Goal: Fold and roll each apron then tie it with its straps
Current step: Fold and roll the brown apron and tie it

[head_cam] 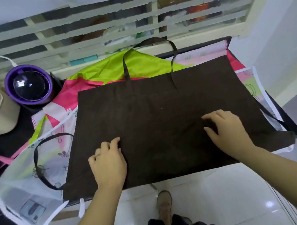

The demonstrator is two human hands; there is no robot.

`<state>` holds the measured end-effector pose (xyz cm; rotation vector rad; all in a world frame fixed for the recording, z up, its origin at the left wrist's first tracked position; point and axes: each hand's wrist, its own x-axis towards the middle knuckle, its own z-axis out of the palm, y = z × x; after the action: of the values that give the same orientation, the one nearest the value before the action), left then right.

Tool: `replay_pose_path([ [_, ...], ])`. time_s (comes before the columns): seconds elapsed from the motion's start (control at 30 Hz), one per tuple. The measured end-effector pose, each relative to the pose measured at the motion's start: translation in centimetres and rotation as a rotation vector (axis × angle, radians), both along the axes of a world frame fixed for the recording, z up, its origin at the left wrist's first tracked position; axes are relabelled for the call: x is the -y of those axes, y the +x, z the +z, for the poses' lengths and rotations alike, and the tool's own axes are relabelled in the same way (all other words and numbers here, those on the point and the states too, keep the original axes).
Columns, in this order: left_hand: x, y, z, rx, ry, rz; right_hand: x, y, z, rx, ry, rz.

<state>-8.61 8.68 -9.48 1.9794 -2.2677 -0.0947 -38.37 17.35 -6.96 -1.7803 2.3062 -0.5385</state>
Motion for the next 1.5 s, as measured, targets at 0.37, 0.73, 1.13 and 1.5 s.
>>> replay_pose_path([
  [0.37,-6.5,3.1,-2.5,0.139,-0.053,-0.631,-5.1,3.7,-4.1,-0.307,0.297,0.432],
  [0.73,-4.9,4.8,0.1,-0.04,0.141,-0.357,-4.7,2.3,-2.4,-0.263,0.461,0.42],
  [1.13,0.3,3.7,11.0,0.099,0.719,-0.299,1.3,1.2,9.1,-0.249,0.993,0.332],
  [1.5,6.2,1.6,11.2,0.216,0.763,-0.287,6.1,0.2,9.4,-0.282,1.085,0.244],
])
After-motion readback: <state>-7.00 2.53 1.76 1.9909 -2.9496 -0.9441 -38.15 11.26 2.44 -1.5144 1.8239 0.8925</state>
